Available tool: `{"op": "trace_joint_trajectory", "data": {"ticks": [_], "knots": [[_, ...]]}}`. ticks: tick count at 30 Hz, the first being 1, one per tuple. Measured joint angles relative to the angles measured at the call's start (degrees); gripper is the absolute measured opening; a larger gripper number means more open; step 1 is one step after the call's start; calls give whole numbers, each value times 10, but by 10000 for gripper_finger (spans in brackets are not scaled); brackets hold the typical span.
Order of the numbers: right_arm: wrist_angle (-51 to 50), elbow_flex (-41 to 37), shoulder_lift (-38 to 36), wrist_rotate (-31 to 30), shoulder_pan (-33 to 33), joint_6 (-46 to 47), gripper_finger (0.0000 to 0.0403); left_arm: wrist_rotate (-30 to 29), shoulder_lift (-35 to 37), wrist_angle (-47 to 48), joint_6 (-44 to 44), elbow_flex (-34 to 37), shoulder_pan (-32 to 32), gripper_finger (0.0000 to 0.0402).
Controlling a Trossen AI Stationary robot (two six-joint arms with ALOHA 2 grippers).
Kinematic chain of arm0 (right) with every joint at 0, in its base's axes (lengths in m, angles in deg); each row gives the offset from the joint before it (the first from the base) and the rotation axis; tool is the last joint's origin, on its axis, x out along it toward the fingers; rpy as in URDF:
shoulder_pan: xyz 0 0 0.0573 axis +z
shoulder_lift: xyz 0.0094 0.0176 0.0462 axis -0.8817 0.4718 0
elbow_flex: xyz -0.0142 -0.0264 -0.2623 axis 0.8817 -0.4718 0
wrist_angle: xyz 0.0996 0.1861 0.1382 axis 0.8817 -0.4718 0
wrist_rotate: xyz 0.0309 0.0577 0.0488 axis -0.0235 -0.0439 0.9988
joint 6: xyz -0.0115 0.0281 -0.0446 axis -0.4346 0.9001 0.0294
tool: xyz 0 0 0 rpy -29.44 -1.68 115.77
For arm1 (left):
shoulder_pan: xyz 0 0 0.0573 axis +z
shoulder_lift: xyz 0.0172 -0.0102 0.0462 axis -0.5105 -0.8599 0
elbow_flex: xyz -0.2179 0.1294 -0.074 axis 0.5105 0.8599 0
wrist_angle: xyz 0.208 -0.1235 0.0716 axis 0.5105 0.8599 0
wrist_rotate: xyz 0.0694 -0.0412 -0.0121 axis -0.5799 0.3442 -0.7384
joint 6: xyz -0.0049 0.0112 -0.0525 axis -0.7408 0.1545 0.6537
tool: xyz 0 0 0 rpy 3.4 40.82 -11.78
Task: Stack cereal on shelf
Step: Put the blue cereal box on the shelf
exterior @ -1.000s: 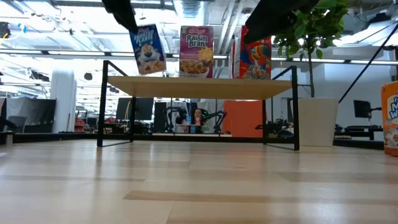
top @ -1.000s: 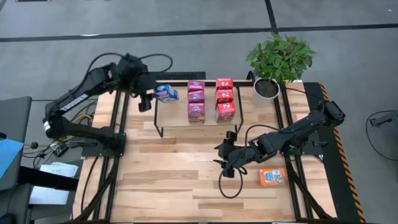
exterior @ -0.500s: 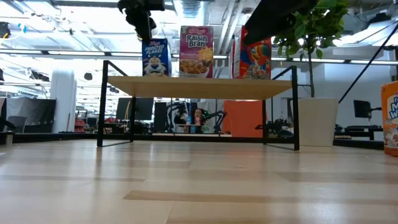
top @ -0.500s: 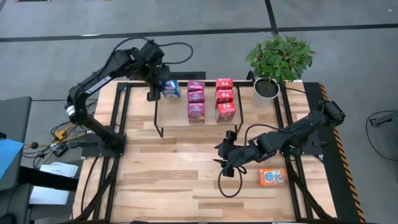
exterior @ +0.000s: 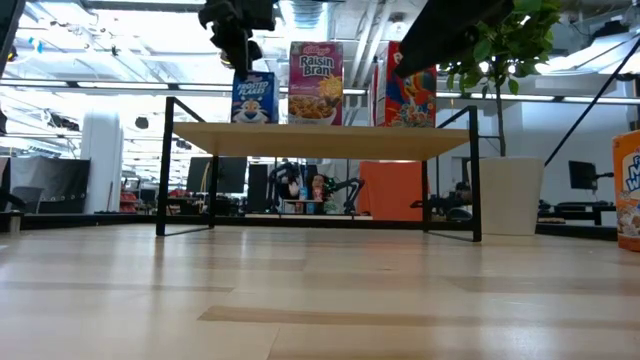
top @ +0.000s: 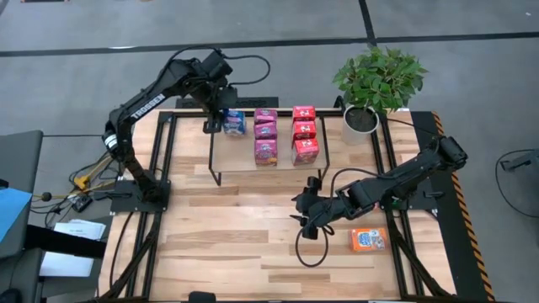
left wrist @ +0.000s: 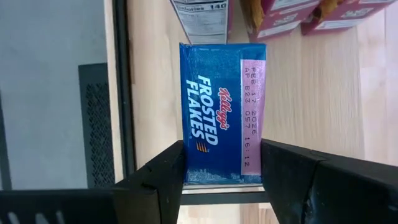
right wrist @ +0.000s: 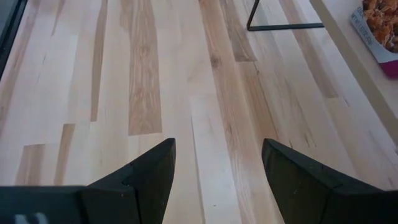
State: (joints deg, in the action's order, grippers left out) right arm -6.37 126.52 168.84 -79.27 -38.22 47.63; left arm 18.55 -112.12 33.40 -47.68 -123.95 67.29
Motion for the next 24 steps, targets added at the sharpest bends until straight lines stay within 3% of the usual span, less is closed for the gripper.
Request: {"op": "trace_joint_trajectory", "data": {"ticks": [4, 24], "knots": [[-3, 0, 0, 0, 0, 6, 266, -16, 1, -6, 2, 0, 2, 167], [-7, 0, 0, 1, 7, 9, 266, 19, 1, -25, 31, 0, 11, 167]]}}
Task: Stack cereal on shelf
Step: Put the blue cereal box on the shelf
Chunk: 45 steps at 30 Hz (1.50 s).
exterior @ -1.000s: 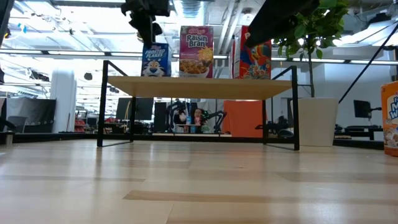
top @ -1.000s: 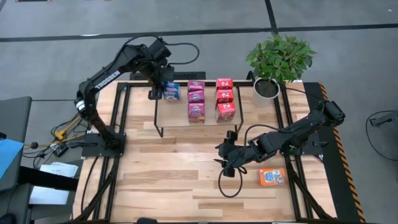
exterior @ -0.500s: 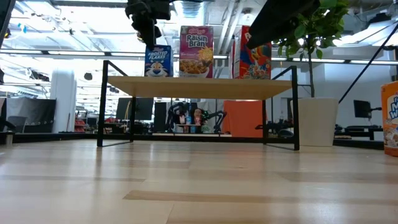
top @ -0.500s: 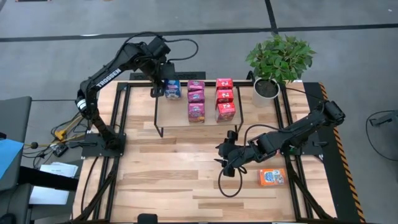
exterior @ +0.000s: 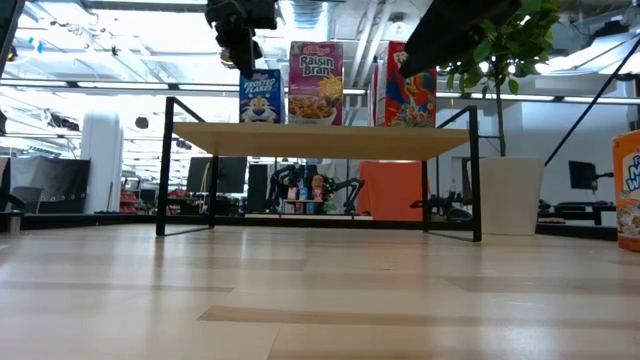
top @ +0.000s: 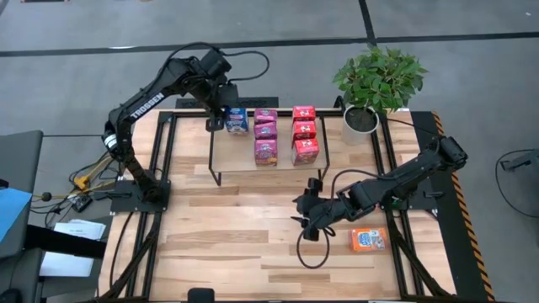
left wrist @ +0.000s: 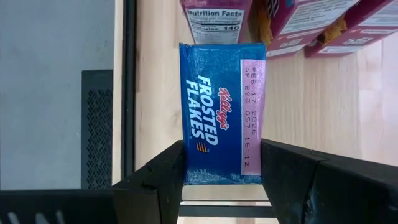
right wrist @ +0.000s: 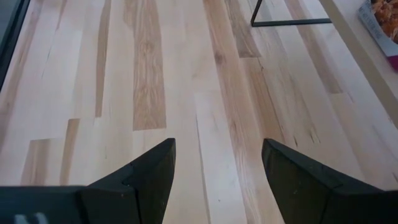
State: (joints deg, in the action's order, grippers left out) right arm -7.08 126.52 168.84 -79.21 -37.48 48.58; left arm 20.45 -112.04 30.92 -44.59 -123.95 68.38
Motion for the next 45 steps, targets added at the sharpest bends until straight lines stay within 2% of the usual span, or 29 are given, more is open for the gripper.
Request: {"op": "trace_joint_trajectory", "data": {"ticks": [22, 31, 39, 45], "knots": [[-3, 0, 0, 4, 0, 2, 266, -23, -24, -2, 0, -1, 12, 173], [-3, 0, 0, 4, 0, 2, 266, -31, -28, 4, -10, 1, 10, 203], [-3, 0, 0, 4, 0, 2, 266, -59, -28, 19, -8, 1, 8, 246], [-3, 0, 0, 4, 0, 1, 266, -114, -28, 35, 6, 1, 6, 285]]}}
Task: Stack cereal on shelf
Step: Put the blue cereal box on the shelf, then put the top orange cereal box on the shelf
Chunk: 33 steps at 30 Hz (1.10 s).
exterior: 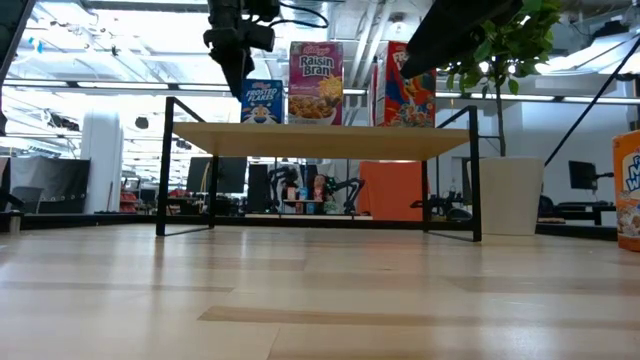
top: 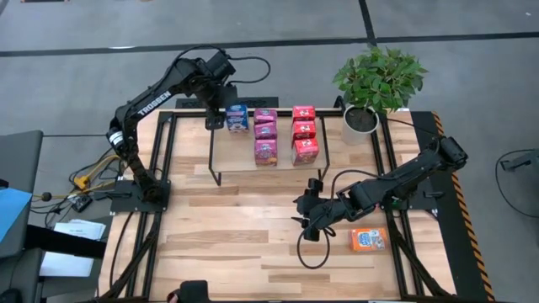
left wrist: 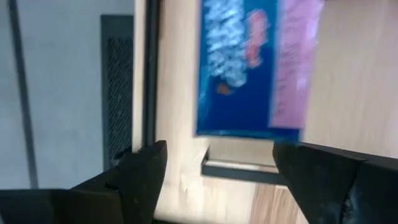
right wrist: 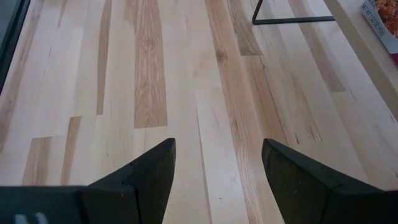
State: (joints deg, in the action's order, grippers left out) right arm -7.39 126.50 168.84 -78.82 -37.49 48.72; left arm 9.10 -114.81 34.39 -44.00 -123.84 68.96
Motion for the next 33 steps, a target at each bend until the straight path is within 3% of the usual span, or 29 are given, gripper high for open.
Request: {"op": "trace_joint_trajectory", "data": {"ticks": [8, 13, 17, 20, 23, 29, 33], "knots": [[-18, 0, 0, -2, 0, 4, 266, -34, 15, 78, 90, 0, -10, 319], [-189, 47, 0, 16, 0, 48, 266, -9, 36, 104, 158, 0, -48, 320], [-309, 85, 0, 84, 2, 104, 266, 43, 60, 105, 193, -1, -107, 320], [-386, 92, 0, 124, 20, 171, 266, 44, 67, 98, 222, -1, -164, 320], [-471, 88, 0, 125, 50, 259, 266, 44, 69, 80, 240, -1, -228, 320], [-596, 79, 2, 54, 106, 522, 265, 44, 66, -3, 220, -1, -340, 320], [-662, 92, 2, 23, 138, 650, 265, 44, 66, -40, 220, -1, -390, 320]]}}
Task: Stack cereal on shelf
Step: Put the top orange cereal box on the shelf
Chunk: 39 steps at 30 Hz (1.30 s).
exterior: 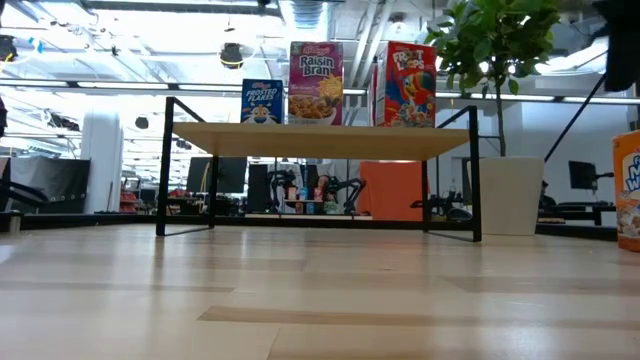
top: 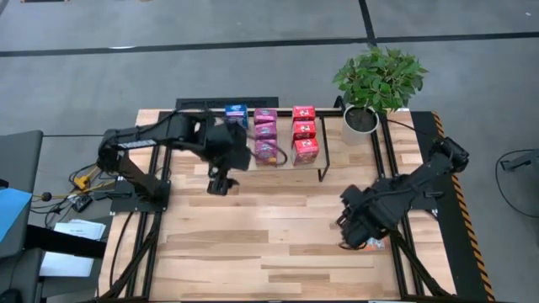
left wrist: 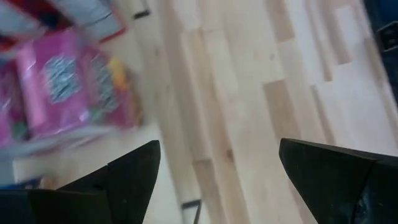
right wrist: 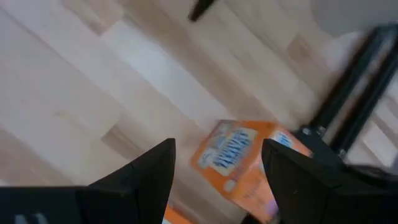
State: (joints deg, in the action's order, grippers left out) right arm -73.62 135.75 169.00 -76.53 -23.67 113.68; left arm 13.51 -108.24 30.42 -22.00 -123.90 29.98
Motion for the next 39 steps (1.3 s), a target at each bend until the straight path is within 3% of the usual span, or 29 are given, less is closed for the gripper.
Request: {"op": "trace_joint_trajectory", "data": {"ticks": [9, 12, 18, 28, 39], "knots": [[5, -22, -11, 22, 17, 149, 265, 3, 0, -43, 20, 0, -60, 320], [0, -40, -12, 58, 0, 155, 265, 2, 0, -49, 16, 0, -71, 320], [2, -45, -33, 62, -26, 141, 265, 2, 0, -45, 24, 0, -78, 320], [2, -102, -86, 125, -11, 198, 265, 0, 0, -39, 12, 0, -83, 320], [2, -113, -99, 109, 33, 288, 265, 1, 0, -41, 13, 0, -83, 320]]}}
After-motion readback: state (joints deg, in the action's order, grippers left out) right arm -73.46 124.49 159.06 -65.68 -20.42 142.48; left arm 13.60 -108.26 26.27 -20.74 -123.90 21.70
